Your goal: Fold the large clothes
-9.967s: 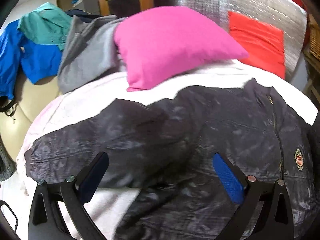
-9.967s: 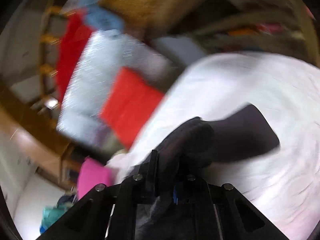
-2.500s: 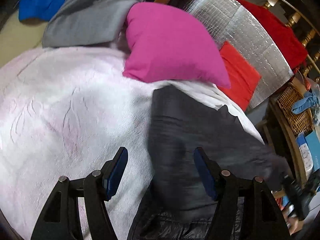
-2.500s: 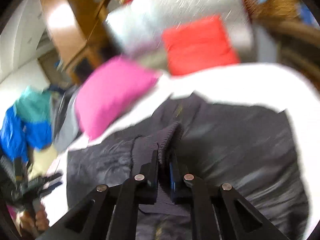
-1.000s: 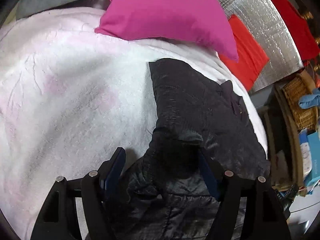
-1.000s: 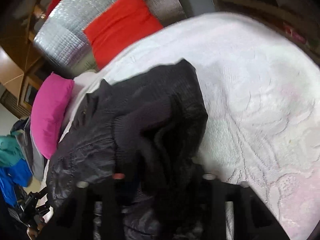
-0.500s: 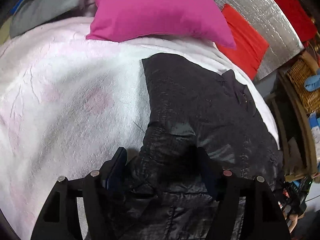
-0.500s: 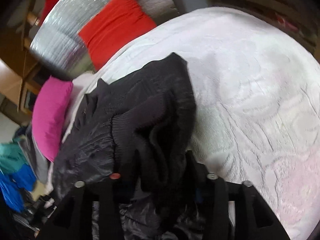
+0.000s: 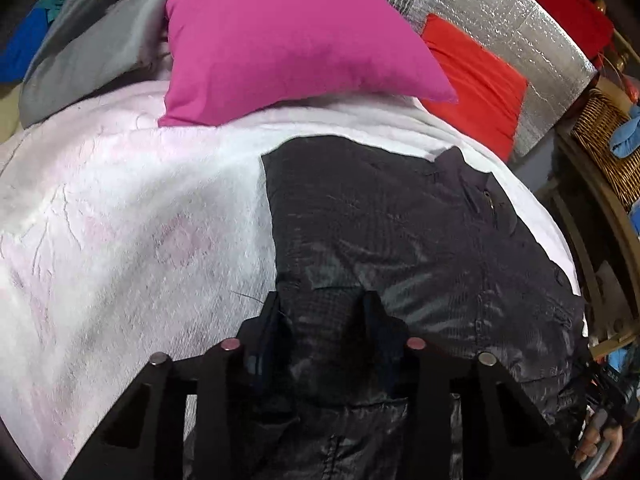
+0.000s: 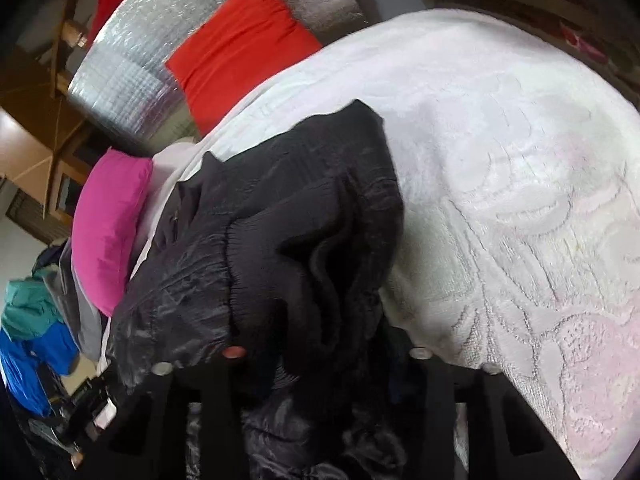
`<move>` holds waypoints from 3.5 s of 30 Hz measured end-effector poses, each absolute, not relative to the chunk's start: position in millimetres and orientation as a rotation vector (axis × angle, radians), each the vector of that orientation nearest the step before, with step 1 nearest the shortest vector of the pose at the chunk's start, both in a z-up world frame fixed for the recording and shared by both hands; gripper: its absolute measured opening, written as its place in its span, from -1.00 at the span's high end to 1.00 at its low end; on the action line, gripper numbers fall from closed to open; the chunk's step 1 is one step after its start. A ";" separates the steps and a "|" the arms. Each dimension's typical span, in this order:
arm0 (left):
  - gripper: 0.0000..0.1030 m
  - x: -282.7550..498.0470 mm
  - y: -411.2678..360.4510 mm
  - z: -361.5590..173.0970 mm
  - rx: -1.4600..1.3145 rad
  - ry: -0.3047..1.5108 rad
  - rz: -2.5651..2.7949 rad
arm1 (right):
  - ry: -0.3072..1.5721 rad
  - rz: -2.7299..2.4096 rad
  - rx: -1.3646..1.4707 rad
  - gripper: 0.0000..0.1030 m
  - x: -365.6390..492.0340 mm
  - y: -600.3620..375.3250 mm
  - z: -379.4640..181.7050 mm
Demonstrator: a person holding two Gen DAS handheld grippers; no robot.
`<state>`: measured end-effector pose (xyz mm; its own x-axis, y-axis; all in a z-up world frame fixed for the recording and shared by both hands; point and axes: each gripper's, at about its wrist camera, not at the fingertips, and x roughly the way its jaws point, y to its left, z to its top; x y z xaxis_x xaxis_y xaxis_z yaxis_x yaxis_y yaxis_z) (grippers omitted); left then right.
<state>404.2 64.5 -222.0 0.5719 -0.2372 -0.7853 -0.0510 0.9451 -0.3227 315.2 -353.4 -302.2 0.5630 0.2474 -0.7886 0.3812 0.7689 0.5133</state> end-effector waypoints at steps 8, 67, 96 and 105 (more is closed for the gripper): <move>0.26 409.2 60.0 -219.2 -0.287 0.948 -0.087 | 0.909 -0.090 0.662 0.47 289.5 -345.1 -270.5; -0.58 299.4 32.2 -168.2 -0.267 0.838 -0.337 | 0.752 0.132 0.971 -0.55 205.2 -316.5 -234.4; -0.09 366.7 13.6 -222.1 -0.185 1.061 -0.155 | 0.967 -0.061 0.946 0.49 286.9 -308.7 -303.6; 0.11 360.1 14.8 -214.7 -0.154 1.043 -0.143 | 0.984 -0.069 0.784 0.56 279.3 -295.4 -288.7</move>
<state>360.1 14.8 -214.7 0.4963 -0.1907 -0.8470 0.0445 0.9799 -0.1945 279.3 -295.4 -288.7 0.5742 0.2852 -0.7675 0.3894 0.7295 0.5624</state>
